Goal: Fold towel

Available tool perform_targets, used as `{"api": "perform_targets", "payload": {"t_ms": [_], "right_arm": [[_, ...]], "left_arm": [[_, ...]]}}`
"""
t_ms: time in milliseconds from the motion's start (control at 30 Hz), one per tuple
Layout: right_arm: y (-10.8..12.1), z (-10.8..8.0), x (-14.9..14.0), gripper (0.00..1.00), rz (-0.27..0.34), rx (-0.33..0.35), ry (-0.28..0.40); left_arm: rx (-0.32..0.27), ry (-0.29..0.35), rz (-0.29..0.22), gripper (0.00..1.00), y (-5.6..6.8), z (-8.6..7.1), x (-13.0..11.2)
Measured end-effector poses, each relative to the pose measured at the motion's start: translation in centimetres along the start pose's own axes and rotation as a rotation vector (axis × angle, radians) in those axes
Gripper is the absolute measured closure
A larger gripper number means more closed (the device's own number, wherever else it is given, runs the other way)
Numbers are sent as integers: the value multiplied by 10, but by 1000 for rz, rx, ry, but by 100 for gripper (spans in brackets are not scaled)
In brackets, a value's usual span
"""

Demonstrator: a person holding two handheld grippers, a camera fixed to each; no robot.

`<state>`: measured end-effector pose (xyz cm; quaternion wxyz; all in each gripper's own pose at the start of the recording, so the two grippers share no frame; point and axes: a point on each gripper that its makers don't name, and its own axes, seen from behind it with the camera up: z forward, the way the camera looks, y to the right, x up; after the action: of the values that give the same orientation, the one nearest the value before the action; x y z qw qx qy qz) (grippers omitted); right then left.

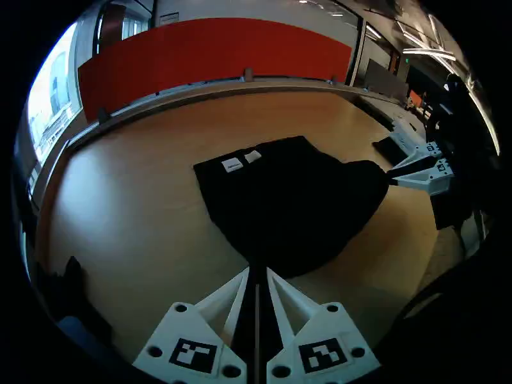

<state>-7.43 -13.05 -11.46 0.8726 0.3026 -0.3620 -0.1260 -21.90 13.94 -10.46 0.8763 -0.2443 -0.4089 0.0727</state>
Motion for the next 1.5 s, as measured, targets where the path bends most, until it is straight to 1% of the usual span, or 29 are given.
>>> {"api": "perform_targets", "payload": {"t_ms": [167,367,567,700,900,1000,1167,1500], "right_arm": [[1,-11,8,88,-2,-6,15],[1,-26,14,88,-1,-4,25],[0,-42,19,88,-9,-2,27],[-3,-52,22,88,-14,2,27],[-11,-66,24,88,-9,9,29],[-13,-69,23,88,-3,12,26],[-15,-69,20,88,-2,12,23],[-12,-62,22,88,-13,12,16]], "left_arm": [[-6,13,-14,97,4,-14,9],[-4,18,-24,97,4,-30,15],[-14,29,-53,97,8,-46,21],[-23,38,-66,97,11,-56,25],[-29,48,-68,97,11,-66,29],[-32,49,-71,97,11,-69,30],[-38,52,-80,97,12,-72,31],[-36,50,-88,97,9,-66,31]]}}
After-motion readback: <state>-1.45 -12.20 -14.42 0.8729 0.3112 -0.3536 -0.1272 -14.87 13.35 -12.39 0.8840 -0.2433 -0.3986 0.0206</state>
